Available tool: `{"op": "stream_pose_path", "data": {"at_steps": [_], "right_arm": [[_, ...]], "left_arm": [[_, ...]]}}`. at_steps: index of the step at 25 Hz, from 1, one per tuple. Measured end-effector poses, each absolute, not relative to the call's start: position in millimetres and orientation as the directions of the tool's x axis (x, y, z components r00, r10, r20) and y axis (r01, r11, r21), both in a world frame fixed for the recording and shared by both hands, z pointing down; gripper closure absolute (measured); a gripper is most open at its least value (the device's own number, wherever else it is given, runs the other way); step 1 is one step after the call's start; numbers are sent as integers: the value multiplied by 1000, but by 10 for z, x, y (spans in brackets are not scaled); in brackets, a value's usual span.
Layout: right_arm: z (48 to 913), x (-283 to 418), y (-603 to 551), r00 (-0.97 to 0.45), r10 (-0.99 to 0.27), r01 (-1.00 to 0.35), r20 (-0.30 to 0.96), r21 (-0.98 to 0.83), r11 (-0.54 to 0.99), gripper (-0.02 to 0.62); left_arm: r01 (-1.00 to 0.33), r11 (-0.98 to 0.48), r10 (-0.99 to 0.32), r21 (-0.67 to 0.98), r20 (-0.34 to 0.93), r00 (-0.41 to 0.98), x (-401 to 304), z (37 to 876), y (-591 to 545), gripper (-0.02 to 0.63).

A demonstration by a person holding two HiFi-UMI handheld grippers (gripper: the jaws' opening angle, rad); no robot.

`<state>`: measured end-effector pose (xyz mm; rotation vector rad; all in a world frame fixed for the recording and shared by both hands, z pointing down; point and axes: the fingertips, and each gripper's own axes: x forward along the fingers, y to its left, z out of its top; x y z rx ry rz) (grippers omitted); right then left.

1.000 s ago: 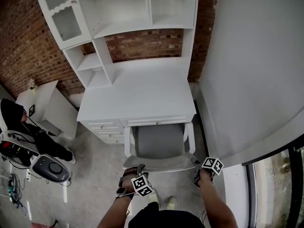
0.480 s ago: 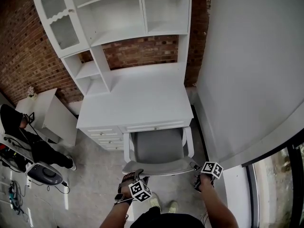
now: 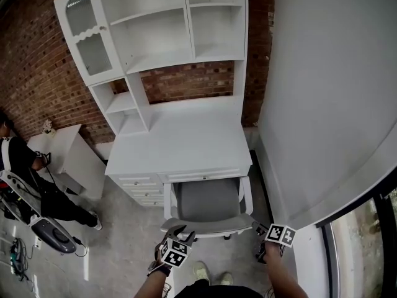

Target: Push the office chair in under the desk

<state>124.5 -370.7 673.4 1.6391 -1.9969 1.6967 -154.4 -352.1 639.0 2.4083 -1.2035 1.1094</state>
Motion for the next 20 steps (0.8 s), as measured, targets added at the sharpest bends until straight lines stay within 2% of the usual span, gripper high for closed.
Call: {"op": "stream_pose_path", "data": {"at_steps": [12, 20], "right_arm": [[6172, 1066, -3752, -505, -695, -728, 512, -686, 23, 469], [5692, 1007, -3838, -507, -741, -769, 441, -620, 158, 515]], "left_arm": [[-826, -559, -648, -70, 659, 382, -1485, 6071, -3485, 456], [-878, -468, -710, 101, 548, 442, -1483, 5578, -3537, 474]]}}
